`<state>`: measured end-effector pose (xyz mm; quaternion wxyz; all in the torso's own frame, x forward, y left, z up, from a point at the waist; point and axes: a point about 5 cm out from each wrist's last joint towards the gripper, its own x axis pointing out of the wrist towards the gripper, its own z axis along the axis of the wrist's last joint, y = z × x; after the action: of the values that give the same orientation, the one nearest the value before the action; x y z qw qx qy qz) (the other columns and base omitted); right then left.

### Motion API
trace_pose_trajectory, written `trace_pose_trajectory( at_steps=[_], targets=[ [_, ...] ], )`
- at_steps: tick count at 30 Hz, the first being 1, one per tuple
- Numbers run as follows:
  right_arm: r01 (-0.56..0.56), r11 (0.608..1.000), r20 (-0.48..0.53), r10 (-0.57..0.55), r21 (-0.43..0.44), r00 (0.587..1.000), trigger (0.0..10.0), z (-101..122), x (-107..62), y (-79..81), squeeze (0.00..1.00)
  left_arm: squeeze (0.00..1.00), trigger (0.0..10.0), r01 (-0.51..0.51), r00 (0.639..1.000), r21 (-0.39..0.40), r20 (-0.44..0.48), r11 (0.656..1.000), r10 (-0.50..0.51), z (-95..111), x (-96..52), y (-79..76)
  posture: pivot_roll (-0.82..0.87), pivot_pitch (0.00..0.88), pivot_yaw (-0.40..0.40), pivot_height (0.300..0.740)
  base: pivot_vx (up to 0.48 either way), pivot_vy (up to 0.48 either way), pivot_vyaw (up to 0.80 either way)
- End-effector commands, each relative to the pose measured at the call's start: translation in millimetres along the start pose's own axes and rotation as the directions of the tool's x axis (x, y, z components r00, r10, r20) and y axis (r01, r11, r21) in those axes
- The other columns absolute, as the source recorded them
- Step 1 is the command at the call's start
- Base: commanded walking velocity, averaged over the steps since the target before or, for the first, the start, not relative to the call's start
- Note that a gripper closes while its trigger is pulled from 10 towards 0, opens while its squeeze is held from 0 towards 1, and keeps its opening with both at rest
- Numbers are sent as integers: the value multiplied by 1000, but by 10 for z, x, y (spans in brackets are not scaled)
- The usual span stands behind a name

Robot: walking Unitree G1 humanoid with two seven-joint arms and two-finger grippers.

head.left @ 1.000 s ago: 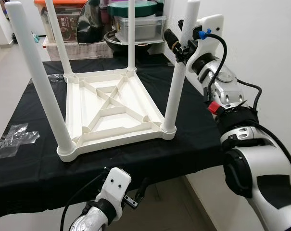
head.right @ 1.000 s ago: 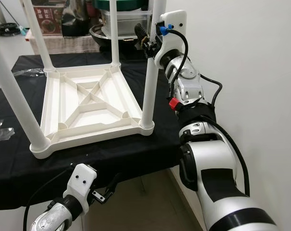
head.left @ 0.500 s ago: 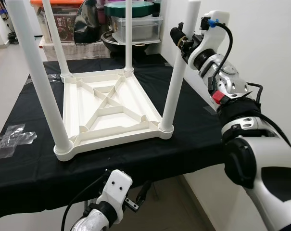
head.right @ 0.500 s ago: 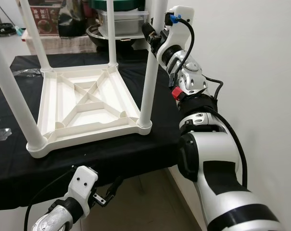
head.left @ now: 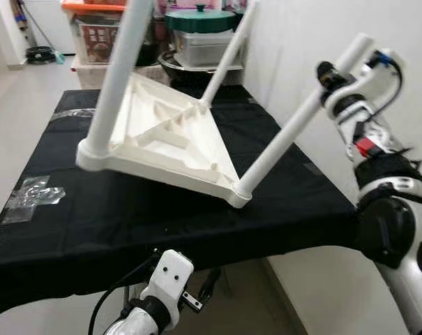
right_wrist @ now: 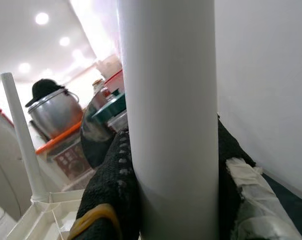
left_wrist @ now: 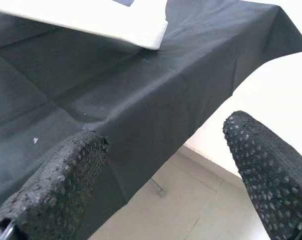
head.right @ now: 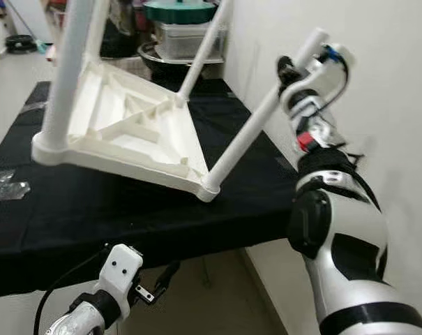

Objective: Building children table

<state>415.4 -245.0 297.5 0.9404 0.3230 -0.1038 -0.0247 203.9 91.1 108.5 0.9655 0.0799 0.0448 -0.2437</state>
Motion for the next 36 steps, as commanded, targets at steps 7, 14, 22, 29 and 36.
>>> trace_pose_trajectory(
  at_steps=[7,14,22,29,36],
  targets=[
    [207,978,-518,-160,34,841,0,-1524,-510,-436,0,0,10000,8,1000,22,-20,1000,-7,5,-48,12,121,64,-73,740,0,0,0],
    [137,989,-576,-77,61,814,0,-1723,-533,-193,0,0,10000,12,1000,23,-28,1000,-12,27,-104,5,141,101,-68,740,0,0,0],
    [102,988,-639,-4,118,769,0,-2052,-626,188,0,0,10000,34,999,22,-39,999,-34,83,-210,-54,167,157,-73,740,0,0,0],
    [42,981,-682,103,192,724,0,-2249,-731,422,0,0,10000,38,998,19,-50,999,-37,106,-274,-73,190,188,-76,740,0,0,0],
    [-45,964,-715,226,263,661,0,-2371,-815,684,0,0,10000,44,997,14,-60,999,-43,125,-312,-83,188,200,-72,740,0,0,0]
  ],
)
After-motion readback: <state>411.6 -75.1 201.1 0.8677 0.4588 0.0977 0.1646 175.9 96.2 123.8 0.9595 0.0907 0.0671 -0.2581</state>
